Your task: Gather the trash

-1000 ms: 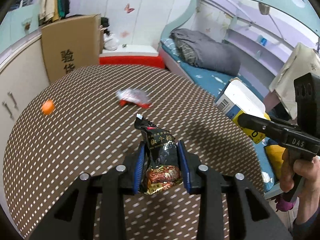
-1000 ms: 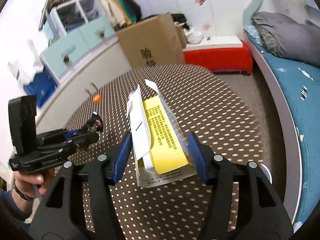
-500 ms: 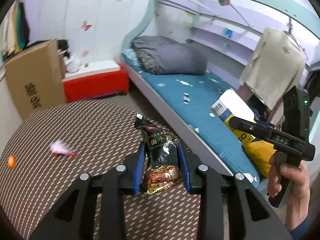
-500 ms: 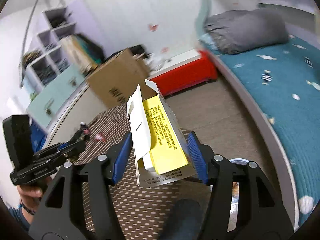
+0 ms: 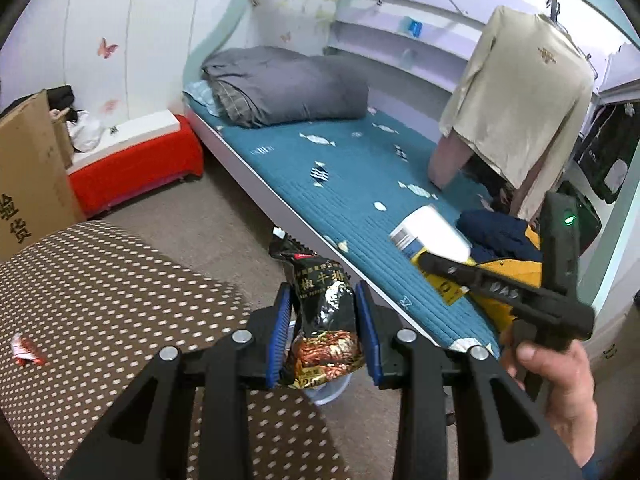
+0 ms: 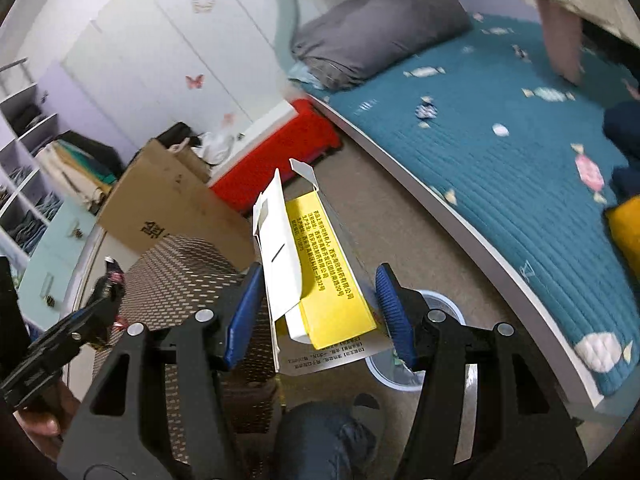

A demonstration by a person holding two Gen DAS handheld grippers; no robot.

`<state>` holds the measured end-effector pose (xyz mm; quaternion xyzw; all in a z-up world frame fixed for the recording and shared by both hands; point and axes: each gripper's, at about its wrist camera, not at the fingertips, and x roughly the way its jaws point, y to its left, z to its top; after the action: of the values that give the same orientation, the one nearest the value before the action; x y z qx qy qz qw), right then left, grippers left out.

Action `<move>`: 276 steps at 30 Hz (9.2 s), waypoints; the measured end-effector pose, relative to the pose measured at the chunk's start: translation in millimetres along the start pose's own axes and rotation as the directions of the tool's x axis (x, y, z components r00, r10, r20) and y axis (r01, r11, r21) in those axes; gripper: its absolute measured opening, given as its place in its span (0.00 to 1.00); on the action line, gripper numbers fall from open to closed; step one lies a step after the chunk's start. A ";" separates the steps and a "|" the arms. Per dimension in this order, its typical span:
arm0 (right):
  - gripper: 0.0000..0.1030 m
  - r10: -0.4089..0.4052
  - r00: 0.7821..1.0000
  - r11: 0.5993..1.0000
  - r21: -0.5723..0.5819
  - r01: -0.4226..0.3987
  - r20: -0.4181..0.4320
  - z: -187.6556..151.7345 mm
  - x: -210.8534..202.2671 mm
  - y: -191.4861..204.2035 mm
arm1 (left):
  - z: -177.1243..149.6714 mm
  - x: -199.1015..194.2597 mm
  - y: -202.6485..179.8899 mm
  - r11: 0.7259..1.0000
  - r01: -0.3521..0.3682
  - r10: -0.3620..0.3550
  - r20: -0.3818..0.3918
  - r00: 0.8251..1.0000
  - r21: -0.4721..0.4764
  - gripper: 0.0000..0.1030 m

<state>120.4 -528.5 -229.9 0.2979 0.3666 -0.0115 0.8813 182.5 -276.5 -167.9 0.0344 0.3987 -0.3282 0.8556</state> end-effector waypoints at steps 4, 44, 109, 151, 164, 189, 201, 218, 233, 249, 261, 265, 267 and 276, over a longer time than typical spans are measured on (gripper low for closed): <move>0.55 -0.020 0.999 0.999 0.039 0.022 -0.050 -2.4 28.1 -19.1 | 4.3 25.8 -7.8 1.000 0.008 -0.008 -0.041 0.999 0.008 0.31; 0.94 -0.138 0.964 0.990 0.057 0.128 0.226 -13.5 -55.7 13.5 | 13.8 38.5 -19.3 0.999 -0.048 0.048 -0.018 0.999 0.021 0.90; 0.94 0.003 0.968 0.711 -0.680 -0.179 -0.252 -144.4 181.2 398.5 | -154.6 -198.5 371.5 0.708 -0.506 0.577 -0.008 0.817 -0.492 0.93; 0.31 0.176 0.983 0.881 -0.453 -0.138 0.043 -54.5 -21.3 242.0 | -72.5 -168.6 148.4 0.950 -0.237 0.273 0.175 0.946 -0.202 0.28; 0.31 0.036 0.980 0.966 -0.259 0.016 0.195 -9.1 -74.7 116.8 | -16.0 -101.9 24.7 0.997 -0.076 0.079 0.180 0.981 -0.022 0.28; 0.31 -0.112 0.990 0.992 0.057 0.117 -0.085 -0.9 60.8 -53.2 | -5.8 134.0 -55.7 0.994 0.007 0.023 -0.267 0.963 0.112 0.28; 0.70 -0.051 0.982 0.982 0.171 0.083 -0.184 -13.9 112.7 -82.7 | 5.2 166.8 -36.9 0.988 -0.100 0.130 -0.277 0.952 0.119 0.87; 0.94 -0.100 0.995 0.988 0.117 0.101 -0.015 -12.1 15.0 -11.7 | 11.4 38.1 -25.5 0.982 -0.175 0.176 -0.018 0.984 0.066 0.91; 0.94 -0.057 0.981 0.990 -0.120 0.080 0.186 -20.6 -106.5 157.1 | -12.4 -136.1 -2.7 0.962 -0.274 0.265 0.243 0.933 0.004 0.94; 0.94 -0.012 0.946 0.910 -0.388 0.145 0.325 -69.0 -173.4 297.5 | -53.7 -278.2 60.1 0.826 -0.512 0.563 0.352 0.748 -0.234 0.95; 0.94 0.032 0.914 0.864 -0.471 0.178 0.405 -84.4 -200.2 334.3 | -63.1 -327.0 62.2 0.822 -0.483 0.569 0.399 0.719 -0.301 0.95; 0.94 0.040 0.908 0.860 -0.478 0.182 0.418 -86.6 -206.2 338.2 | -64.8 -333.1 53.6 0.814 -0.492 0.580 0.417 0.700 -0.307 0.95; 0.94 0.044 0.906 0.858 -0.480 0.182 0.421 -86.3 -207.7 338.4 | -65.9 -336.2 51.2 0.816 -0.487 0.578 0.423 0.698 -0.312 0.95; 0.94 0.056 0.903 0.858 -0.483 0.174 0.426 -87.5 -213.0 336.9 | -69.0 -342.3 42.1 0.822 -0.474 0.569 0.439 0.695 -0.315 0.95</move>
<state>-10.8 -247.0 34.8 0.0328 0.1647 -0.0066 0.9858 2.1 -38.5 18.0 -0.0189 0.1561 -0.0311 0.9871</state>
